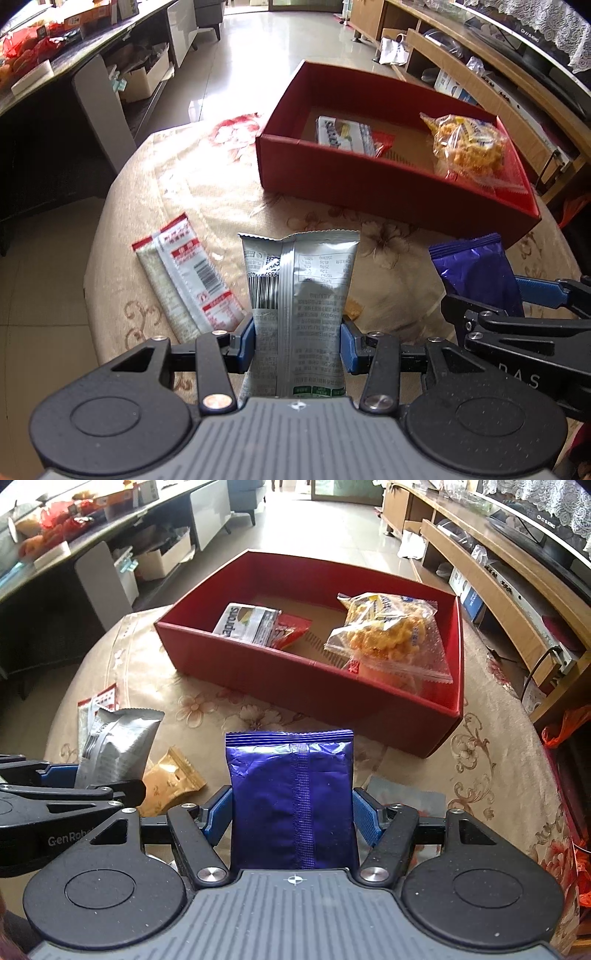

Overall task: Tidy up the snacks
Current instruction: 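Lift and carry the silver foil bag and blue bar over the red box, then lower and release the silver foil bag with left tool while right tool releases the blue bar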

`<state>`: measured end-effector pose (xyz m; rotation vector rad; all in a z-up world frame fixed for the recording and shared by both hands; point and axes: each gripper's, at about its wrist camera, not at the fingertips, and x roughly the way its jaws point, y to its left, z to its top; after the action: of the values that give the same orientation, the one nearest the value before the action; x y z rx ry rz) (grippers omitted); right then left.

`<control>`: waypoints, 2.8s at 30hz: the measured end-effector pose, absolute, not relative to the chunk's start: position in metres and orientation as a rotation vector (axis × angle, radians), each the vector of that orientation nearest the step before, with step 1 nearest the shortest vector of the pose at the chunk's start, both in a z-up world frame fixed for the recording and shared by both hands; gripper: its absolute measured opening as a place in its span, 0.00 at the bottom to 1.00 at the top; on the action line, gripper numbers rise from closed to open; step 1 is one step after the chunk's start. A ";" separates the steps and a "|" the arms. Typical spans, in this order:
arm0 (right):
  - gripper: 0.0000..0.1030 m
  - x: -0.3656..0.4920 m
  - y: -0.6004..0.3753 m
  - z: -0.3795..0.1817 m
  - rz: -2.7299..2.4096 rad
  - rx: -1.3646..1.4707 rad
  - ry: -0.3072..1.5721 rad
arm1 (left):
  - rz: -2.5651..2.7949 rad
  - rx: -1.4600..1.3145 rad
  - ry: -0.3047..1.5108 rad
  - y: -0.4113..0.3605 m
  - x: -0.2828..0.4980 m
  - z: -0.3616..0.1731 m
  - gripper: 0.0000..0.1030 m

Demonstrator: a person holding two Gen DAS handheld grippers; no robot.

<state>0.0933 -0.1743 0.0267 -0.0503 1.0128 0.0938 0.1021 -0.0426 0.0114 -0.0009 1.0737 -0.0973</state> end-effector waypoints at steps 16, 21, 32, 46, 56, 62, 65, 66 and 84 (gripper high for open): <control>0.71 0.103 -0.187 0.040 0.074 -0.027 0.971 | -0.119 0.000 1.027 -0.050 0.117 0.029 0.40; 0.71 0.106 -0.189 0.043 0.073 -0.022 0.962 | -0.129 -0.014 1.011 -0.049 0.117 0.036 0.40; 0.71 0.114 -0.193 0.052 0.068 -0.015 0.937 | -0.128 -0.023 0.989 -0.051 0.129 0.046 0.40; 0.71 0.139 -0.208 0.063 0.038 0.017 0.907 | -0.142 -0.006 0.947 -0.073 0.165 0.062 0.40; 0.71 0.171 -0.222 0.065 0.010 0.036 0.894 | -0.128 0.000 0.939 -0.087 0.203 0.061 0.40; 0.71 0.190 -0.230 0.063 -0.006 0.039 0.894 | -0.123 0.009 0.938 -0.096 0.222 0.058 0.40; 0.71 0.197 -0.233 0.061 -0.008 0.043 0.898 | -0.123 0.012 0.930 -0.101 0.231 0.058 0.40; 0.71 0.199 -0.234 0.060 -0.010 0.041 0.899 | -0.122 0.014 0.927 -0.103 0.234 0.057 0.40; 0.72 0.237 -0.241 0.044 -0.011 0.050 0.893 | -0.112 0.044 0.924 -0.123 0.284 0.040 0.40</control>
<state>0.2366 -0.2405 0.0440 0.0500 0.8925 -0.0108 0.2843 -0.1227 0.0398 0.0443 0.9235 -0.1118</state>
